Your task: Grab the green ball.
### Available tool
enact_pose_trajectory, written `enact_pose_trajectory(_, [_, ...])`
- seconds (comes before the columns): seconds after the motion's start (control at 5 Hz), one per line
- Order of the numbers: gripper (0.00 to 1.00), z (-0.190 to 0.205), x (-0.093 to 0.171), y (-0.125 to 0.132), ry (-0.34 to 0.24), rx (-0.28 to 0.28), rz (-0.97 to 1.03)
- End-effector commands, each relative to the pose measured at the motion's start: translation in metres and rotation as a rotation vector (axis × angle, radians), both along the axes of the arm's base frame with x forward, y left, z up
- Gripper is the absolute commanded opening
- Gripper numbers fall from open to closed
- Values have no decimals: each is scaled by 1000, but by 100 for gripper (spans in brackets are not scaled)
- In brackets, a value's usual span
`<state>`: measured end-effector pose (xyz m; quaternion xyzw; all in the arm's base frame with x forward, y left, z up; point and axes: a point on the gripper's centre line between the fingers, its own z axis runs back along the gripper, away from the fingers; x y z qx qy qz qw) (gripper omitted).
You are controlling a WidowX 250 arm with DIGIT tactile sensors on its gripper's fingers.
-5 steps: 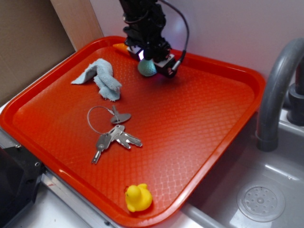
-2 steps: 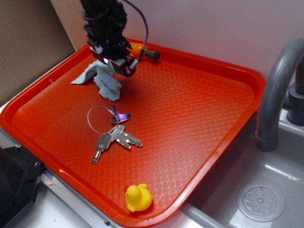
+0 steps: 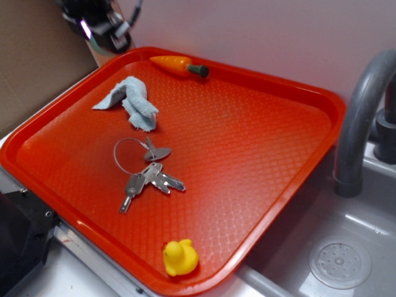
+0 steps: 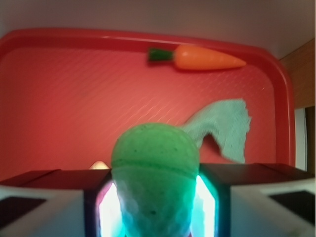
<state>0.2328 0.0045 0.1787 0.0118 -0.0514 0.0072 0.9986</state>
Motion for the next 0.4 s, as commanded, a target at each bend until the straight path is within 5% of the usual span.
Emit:
enact_pose_trajectory(0.0, [0,60,-30,9,-11,-51,96])
enact_pose_trajectory(0.2, [0,45,-24,15,-12,11,125])
